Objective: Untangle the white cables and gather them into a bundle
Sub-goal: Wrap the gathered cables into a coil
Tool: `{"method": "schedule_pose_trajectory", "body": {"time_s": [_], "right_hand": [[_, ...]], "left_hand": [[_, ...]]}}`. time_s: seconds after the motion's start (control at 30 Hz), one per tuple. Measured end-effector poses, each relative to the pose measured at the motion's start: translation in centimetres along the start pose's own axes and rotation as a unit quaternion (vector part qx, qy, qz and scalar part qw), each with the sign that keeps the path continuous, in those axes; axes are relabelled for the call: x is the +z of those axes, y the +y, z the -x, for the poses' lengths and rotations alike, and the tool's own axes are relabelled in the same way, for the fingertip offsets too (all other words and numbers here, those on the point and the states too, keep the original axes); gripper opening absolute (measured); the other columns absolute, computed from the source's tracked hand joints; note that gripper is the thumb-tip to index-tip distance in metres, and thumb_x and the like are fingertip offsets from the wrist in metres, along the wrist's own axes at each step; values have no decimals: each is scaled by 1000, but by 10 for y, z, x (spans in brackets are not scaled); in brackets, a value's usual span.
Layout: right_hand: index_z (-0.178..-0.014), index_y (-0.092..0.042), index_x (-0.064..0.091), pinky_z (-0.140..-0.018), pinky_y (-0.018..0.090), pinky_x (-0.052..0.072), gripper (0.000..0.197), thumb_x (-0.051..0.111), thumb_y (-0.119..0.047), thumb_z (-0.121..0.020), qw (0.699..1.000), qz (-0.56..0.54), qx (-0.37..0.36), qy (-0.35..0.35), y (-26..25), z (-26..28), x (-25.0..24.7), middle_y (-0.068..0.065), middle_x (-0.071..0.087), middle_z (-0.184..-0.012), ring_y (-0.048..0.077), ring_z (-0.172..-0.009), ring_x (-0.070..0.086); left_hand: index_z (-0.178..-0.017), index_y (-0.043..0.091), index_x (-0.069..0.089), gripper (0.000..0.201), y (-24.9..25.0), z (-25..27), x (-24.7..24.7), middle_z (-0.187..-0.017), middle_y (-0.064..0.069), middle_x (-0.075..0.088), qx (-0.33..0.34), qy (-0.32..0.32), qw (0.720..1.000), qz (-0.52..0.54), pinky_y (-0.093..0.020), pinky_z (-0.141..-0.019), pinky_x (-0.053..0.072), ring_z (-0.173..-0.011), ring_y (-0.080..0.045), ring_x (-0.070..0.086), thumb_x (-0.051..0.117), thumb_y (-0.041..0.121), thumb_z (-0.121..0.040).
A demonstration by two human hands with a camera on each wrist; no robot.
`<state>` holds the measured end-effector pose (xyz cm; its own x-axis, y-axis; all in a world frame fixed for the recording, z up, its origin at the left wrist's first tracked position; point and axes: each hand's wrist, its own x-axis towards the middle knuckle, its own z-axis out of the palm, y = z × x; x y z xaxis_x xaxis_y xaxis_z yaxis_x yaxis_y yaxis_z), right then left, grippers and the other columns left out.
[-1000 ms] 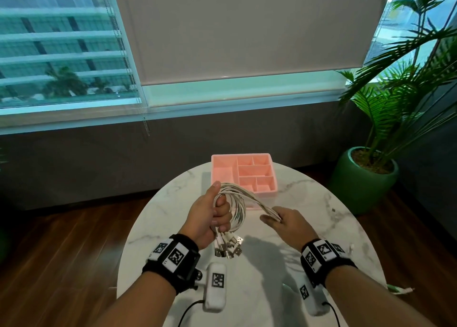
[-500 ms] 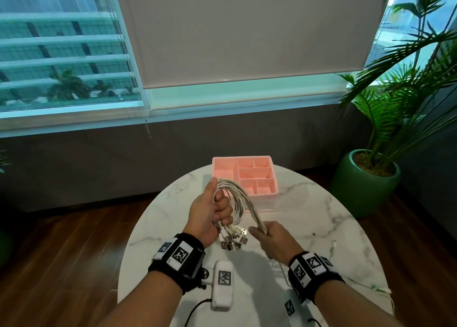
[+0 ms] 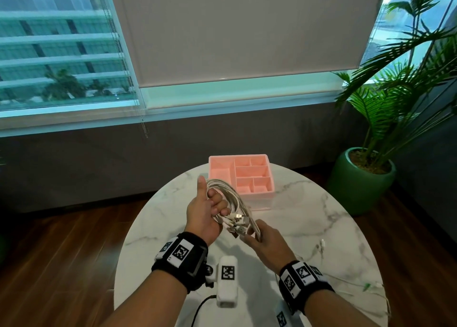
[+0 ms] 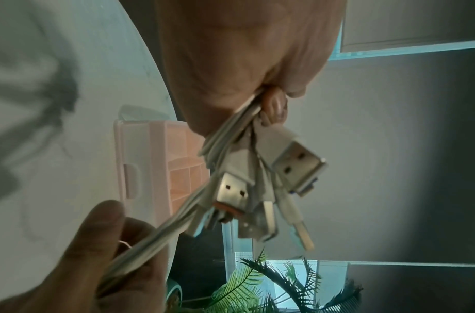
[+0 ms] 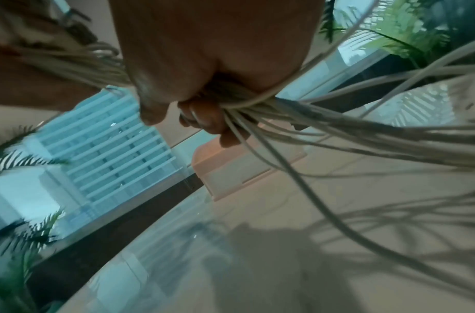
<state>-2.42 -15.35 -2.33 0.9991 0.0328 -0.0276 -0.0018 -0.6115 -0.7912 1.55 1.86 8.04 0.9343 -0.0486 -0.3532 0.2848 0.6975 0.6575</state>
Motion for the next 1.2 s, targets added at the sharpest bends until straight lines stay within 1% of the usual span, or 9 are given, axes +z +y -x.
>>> {"method": "schedule_pose_trajectory", "body": {"time_s": [0.17,0.27,0.37,0.43,0.67,0.87,0.97,1.07,1.2], "right_hand": [[-74,-28,40,-63,36,41,29,53,-40,-98,999,33,11,-8,8,8,13,-5,52,-65,13,-61,47],[-76,-26,44,-64,40,46,27,52,-41,-97,999,14,38,-24,9,13,16,3,59,-68,20,-64,54],[-75,-23,50,-63,36,46,29,55,-41,-97,996,-37,65,-41,4,16,18,-1,58,-65,14,-58,52],[-77,-23,48,-66,36,42,31,50,-44,-99,997,11,47,-60,0,18,22,-6,54,-70,12,-63,49],[-82,-20,40,-72,40,45,39,35,-53,-102,967,159,1,-200,-30,23,32,8,59,-87,30,-80,57],[-95,-8,51,-67,37,49,15,47,-23,-94,928,254,-104,-251,-74,19,2,16,61,-93,35,-82,61],[-97,-6,53,-65,39,53,14,47,-8,-83,921,278,-125,-242,-92,16,-19,17,62,-87,35,-78,61],[-91,-9,56,-66,44,54,10,47,-10,-86,911,316,-160,-210,-103,15,-27,13,63,-85,33,-76,60],[-104,-17,64,-70,39,54,17,50,-20,-94,903,339,-199,-175,-105,11,-32,7,70,-96,28,-84,65]], "left_hand": [[-67,19,43,52,1,-7,-1,-51,5,28,13,67,996,64,-24,-40,35,-40,-11,27,56,63,-92],[-68,18,43,53,-2,-7,0,-49,4,33,31,117,989,81,-23,-40,37,-38,-11,29,58,63,-92],[-72,17,42,52,-8,-8,0,-49,3,34,63,148,986,53,-26,-45,39,-40,-13,31,56,61,-94],[-72,15,43,52,-11,-9,-1,-49,2,36,86,165,982,24,-30,-49,41,-41,-14,34,56,59,-95],[-68,10,47,50,-29,-11,-7,-48,-1,45,180,184,959,-119,-26,-43,43,-41,-17,45,54,48,-101],[-78,6,52,44,-40,-5,-21,-53,-1,51,247,112,928,-257,-30,-48,47,-45,-14,49,58,46,-97],[-86,8,57,42,-38,-2,-23,-58,-1,54,271,43,912,-305,-24,-48,46,-47,-9,49,61,50,-86],[-91,12,58,38,-37,-2,-23,-65,2,58,284,1,900,-331,-22,-50,47,-53,-7,52,61,50,-85],[-99,13,61,36,-39,-8,-25,-73,6,65,282,-34,893,-350,-22,-57,50,-63,-5,61,58,49,-93]]}}
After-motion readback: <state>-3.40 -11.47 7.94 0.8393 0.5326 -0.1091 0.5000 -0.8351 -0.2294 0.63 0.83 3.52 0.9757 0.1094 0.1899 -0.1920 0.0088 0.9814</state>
